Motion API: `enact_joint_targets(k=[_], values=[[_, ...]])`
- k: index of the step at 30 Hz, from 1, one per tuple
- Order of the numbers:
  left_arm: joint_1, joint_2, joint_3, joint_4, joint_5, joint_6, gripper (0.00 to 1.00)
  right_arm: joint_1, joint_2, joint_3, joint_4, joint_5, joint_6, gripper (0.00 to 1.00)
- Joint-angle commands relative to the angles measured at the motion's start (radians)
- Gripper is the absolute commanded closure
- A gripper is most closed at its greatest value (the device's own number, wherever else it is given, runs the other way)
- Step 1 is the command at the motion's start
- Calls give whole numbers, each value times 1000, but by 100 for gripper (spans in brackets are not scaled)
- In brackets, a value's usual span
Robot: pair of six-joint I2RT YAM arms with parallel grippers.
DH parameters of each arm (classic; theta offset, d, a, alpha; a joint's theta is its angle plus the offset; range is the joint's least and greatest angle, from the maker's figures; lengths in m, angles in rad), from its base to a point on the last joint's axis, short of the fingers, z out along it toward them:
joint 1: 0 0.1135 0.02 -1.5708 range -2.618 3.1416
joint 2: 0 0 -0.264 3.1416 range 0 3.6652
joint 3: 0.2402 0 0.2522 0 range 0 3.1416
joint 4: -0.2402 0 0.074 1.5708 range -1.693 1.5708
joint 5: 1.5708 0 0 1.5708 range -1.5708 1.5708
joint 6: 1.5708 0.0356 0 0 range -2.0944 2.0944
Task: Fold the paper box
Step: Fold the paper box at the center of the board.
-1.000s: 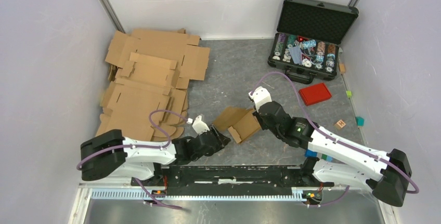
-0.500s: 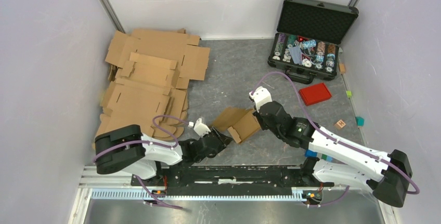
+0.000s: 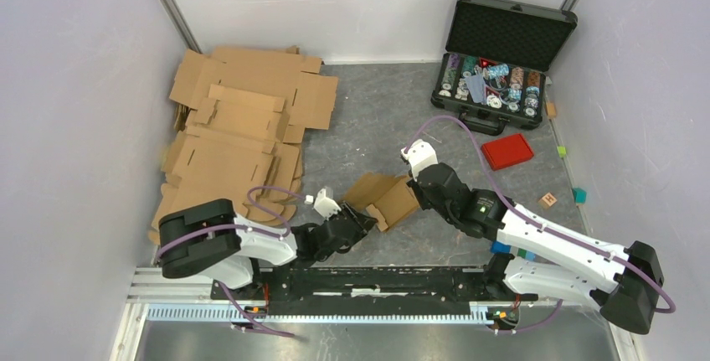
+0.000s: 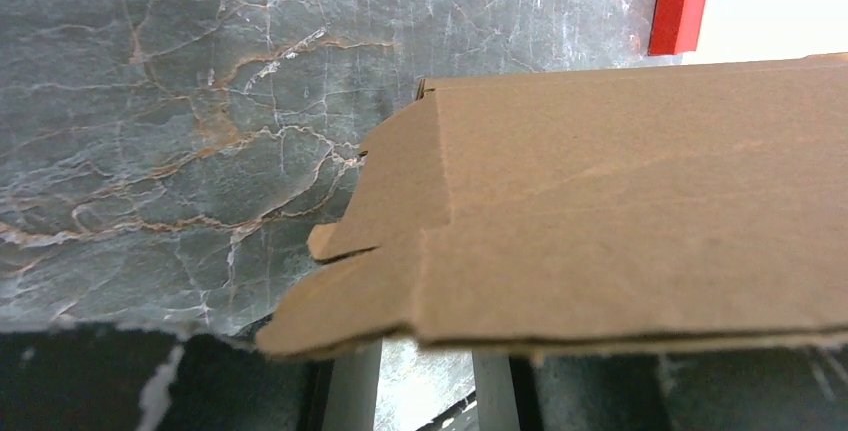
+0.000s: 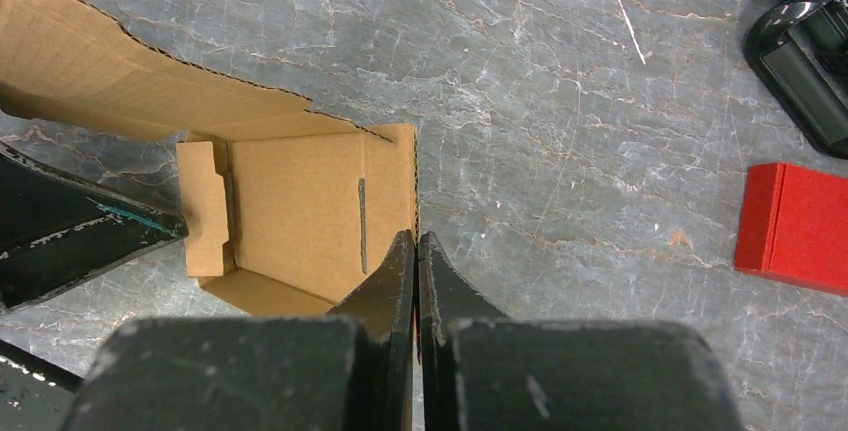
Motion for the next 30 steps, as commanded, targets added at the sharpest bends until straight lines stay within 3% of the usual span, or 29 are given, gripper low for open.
enact_joint_targets(k=[1, 18, 23, 30], values=[[-5, 37, 19, 80, -46, 10, 60, -4, -20, -8, 30, -7, 13, 100], [21, 125, 74, 108, 3, 34, 67, -4, -28, -20, 39, -34, 14, 100], [30, 135, 80, 70, 16, 13, 86, -4, -33, -20, 39, -43, 14, 100], [37, 127, 99, 10, 13, 39, 98, -3, -59, -34, 55, -68, 12, 100]])
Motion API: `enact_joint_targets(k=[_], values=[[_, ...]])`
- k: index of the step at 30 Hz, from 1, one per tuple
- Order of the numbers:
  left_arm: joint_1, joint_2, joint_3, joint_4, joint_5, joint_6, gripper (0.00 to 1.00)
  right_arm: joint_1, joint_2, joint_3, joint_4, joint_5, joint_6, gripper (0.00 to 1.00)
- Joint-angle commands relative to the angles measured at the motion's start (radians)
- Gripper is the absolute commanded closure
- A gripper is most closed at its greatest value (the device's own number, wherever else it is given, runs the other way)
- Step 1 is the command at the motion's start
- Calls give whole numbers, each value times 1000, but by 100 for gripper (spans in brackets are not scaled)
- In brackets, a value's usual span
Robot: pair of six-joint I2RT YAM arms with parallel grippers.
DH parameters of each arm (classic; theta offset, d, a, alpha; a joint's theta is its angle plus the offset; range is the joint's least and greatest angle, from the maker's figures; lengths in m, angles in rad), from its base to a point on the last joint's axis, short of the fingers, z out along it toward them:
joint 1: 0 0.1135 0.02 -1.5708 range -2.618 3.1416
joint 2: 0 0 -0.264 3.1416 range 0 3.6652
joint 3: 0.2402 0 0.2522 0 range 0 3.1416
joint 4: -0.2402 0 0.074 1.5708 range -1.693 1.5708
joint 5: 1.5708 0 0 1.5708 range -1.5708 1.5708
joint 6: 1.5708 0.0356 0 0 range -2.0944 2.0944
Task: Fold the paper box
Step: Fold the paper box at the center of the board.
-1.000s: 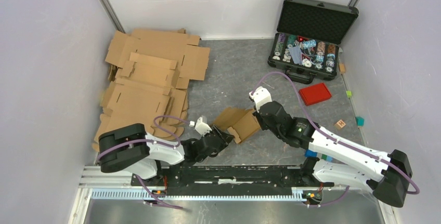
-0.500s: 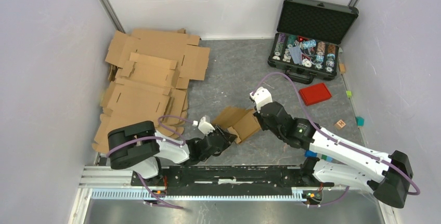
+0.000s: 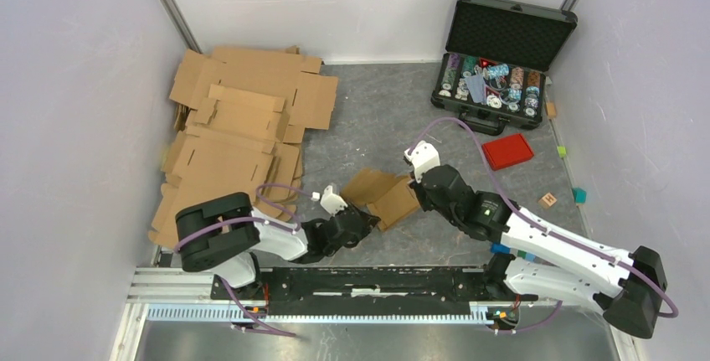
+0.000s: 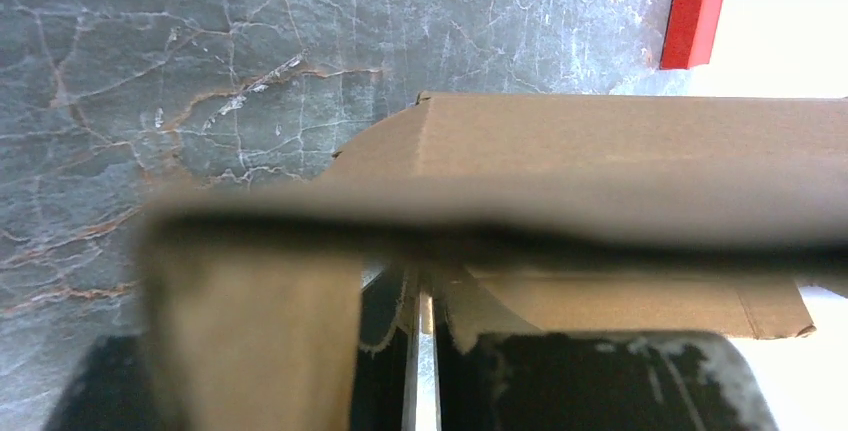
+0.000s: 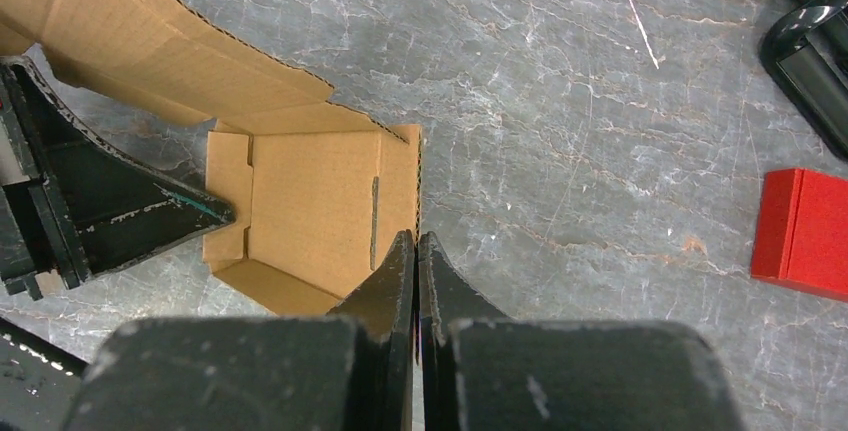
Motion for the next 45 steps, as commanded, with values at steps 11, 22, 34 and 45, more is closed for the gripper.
enact_joint_targets(k=[11, 22, 34, 45], values=[[33, -156, 180, -528, -68, 294, 98, 1, -87, -101, 89, -57, 41, 52], [161, -228, 323, -952, 158, 721, 98, 1, -248, -260, 201, -8, 64, 16], [171, -23, 500, -1249, 188, 929, 98, 1, -278, -361, 327, -60, 53, 11], [156, 184, 629, -1375, 112, 963, 98, 1, -266, -431, 396, -146, 53, 2]])
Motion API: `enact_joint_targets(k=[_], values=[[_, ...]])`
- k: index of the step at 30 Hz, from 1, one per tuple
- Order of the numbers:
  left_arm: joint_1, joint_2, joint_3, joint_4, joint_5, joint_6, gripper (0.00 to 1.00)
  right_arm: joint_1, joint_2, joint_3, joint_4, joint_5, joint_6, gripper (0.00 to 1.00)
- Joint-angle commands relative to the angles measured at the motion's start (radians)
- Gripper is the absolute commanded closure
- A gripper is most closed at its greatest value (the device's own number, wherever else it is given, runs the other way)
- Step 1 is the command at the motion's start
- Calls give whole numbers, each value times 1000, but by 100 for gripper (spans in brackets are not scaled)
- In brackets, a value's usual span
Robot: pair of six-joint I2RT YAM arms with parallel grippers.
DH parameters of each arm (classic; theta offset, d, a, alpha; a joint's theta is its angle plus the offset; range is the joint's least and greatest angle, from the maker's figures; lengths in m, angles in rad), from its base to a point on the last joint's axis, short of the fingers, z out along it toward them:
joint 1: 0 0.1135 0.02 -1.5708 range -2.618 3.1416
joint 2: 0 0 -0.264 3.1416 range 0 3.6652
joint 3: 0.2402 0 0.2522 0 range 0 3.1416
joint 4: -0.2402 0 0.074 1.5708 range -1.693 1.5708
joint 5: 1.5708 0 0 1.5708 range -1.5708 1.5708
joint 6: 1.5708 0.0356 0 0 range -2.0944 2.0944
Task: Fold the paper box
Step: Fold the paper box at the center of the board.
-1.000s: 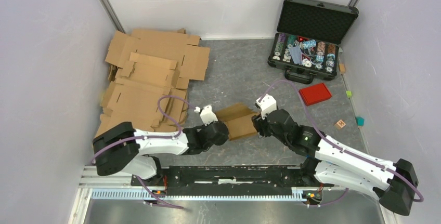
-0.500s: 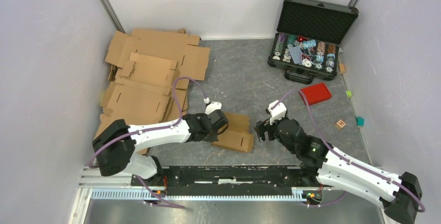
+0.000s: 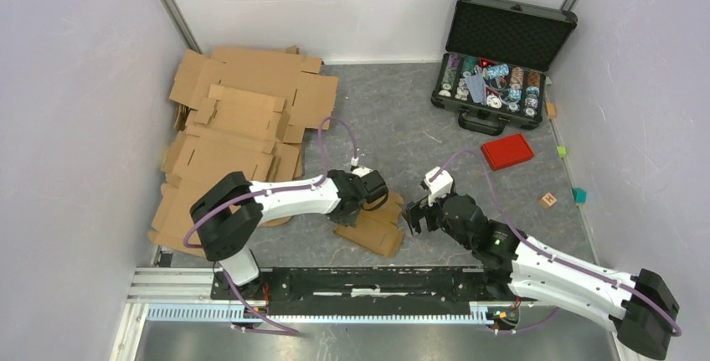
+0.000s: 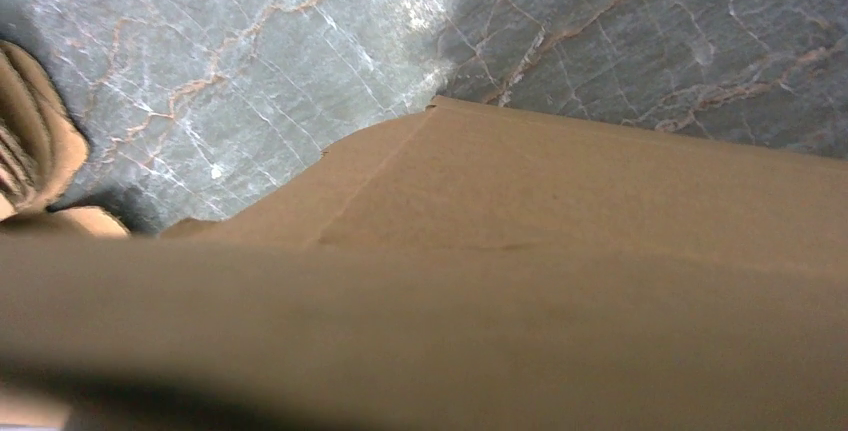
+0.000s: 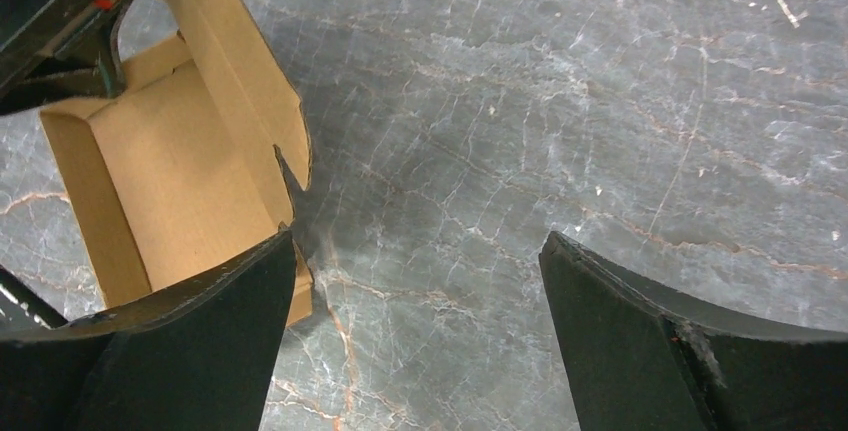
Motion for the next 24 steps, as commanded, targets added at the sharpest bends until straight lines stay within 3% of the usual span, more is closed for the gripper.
enact_joint_targets(k=[1, 9, 16, 20, 24], values=[[-16, 83, 9, -75, -69, 38, 97, 1, -14, -32, 56, -50, 11, 2], [-48, 126, 58, -115, -109, 47, 94, 3, -15, -138, 224, -171, 80, 5], [-49, 144, 57, -99, -56, 66, 96, 4, -104, -281, 445, -231, 79, 9], [-48, 114, 46, -69, -13, 77, 94, 4, -209, -332, 464, -242, 45, 10], [-42, 91, 48, -51, 19, 90, 93, 4, -198, -325, 463, -295, -3, 10]])
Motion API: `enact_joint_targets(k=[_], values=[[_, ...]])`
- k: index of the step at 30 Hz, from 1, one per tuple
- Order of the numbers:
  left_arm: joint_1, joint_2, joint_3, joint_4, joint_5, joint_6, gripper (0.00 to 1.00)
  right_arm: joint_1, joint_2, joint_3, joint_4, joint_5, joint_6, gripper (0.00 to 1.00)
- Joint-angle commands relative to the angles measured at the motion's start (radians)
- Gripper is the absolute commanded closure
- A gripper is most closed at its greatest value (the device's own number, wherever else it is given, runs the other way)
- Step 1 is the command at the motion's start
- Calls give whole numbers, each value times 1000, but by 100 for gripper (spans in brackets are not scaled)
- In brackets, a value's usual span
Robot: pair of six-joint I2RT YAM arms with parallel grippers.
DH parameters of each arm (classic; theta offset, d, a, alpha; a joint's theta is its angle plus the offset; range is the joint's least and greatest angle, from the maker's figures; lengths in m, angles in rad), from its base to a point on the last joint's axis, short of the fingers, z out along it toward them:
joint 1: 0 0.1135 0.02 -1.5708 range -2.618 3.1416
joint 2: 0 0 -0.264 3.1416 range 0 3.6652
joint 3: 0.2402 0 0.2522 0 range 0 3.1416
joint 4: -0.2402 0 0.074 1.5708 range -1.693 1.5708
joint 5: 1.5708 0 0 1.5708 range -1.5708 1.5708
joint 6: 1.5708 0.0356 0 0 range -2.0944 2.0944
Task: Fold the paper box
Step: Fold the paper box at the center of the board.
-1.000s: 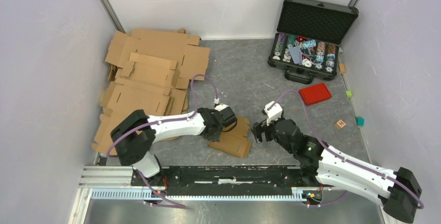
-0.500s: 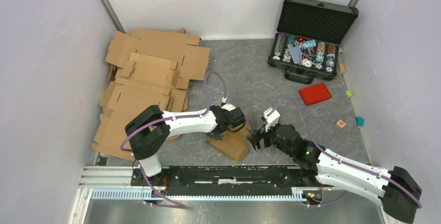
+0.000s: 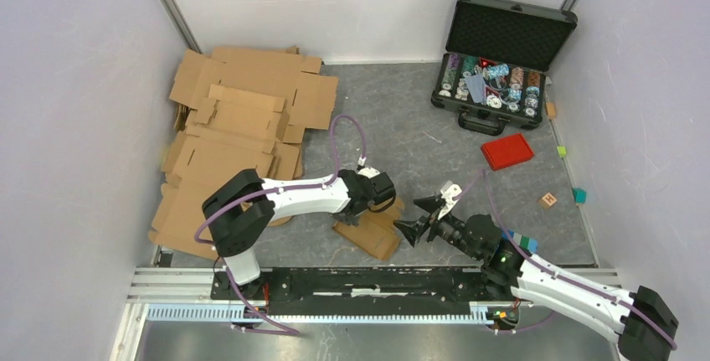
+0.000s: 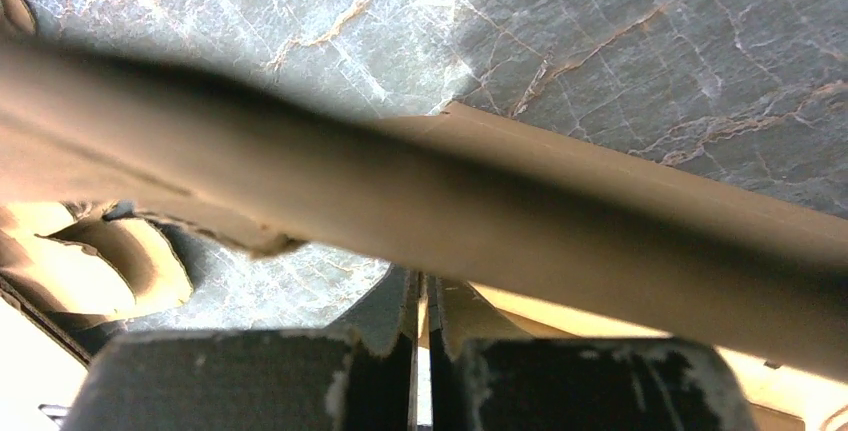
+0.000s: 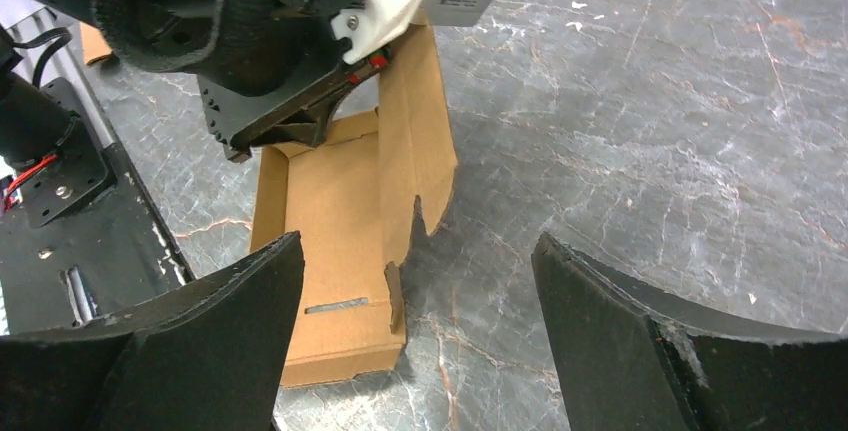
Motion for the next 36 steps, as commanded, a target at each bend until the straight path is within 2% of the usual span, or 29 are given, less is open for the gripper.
enact_joint_targets(k=[1, 5, 10, 14, 19, 21, 27, 32, 36], values=[[-5, 4, -29, 14, 108, 74, 93, 4, 33, -36, 68, -49, -59, 10], [-1, -30, -44, 41, 150, 79, 93, 4, 133, 9, 108, -45, -72, 13], [2, -63, -62, 64, 171, 82, 88, 4, 238, 37, 196, -63, -85, 23], [3, -75, -58, 71, 175, 103, 77, 4, 314, 68, 242, -148, -120, 37], [12, -108, -76, 111, 178, 113, 67, 4, 346, 58, 261, -160, -143, 60], [16, -119, -81, 119, 178, 119, 64, 4, 340, 49, 267, -163, -150, 65], [34, -154, -87, 127, 172, 133, 57, 4, 336, 54, 250, -162, -170, 65], [49, -222, -110, 157, 141, 124, 42, 5, 339, 54, 247, -164, -175, 65], [72, -275, -132, 191, 141, 128, 46, 4, 338, 57, 239, -165, -176, 64]])
